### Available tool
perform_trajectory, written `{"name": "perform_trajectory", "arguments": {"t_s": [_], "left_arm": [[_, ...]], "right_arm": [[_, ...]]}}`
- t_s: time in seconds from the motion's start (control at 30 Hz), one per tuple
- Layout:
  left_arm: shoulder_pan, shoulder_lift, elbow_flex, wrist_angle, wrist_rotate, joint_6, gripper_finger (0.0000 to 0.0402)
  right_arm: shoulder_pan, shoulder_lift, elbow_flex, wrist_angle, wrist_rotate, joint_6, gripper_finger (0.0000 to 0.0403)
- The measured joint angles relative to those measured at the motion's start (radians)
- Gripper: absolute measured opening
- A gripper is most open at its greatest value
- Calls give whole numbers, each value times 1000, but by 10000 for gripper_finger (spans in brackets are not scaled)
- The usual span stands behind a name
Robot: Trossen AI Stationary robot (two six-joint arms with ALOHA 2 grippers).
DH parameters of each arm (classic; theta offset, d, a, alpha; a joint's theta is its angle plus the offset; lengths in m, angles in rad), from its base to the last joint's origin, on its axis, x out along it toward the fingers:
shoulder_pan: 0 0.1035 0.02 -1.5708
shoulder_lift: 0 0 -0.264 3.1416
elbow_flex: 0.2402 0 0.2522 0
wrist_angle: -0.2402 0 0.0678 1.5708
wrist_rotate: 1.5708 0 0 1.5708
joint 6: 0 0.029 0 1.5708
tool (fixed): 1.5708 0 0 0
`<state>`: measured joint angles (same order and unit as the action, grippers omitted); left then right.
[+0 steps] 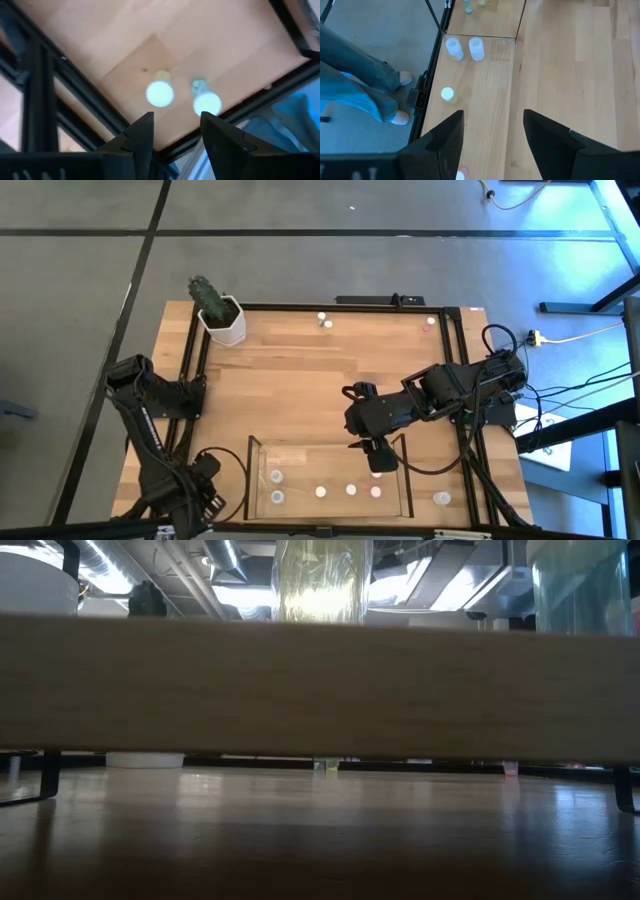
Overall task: Pick and place medicine bottles onto shelf by color
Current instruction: Put the bottom yellow pill bottle on the shelf aligned with the other yellow pill bottle
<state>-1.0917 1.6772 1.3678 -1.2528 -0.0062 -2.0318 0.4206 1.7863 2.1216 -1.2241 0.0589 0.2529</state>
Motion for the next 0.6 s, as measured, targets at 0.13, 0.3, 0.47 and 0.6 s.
{"name": "perform_trajectory", "arguments": {"t_s": [0.13, 0.3, 0.47, 0.6], "left_arm": [[-18, 0, 0, 30, -25, -9, 155], [-29, 0, 0, 11, -62, -27, 172], [-29, -1, -10, 9, -47, -36, 214], [-29, -1, -55, 37, -37, -43, 224]], "right_arm": [[0, 0, 0, 0, 0, 1, 207], [0, 0, 0, 0, 0, 4, 207], [0, 0, 0, 0, 0, 4, 207], [0, 0, 0, 0, 0, 1, 207]]}}
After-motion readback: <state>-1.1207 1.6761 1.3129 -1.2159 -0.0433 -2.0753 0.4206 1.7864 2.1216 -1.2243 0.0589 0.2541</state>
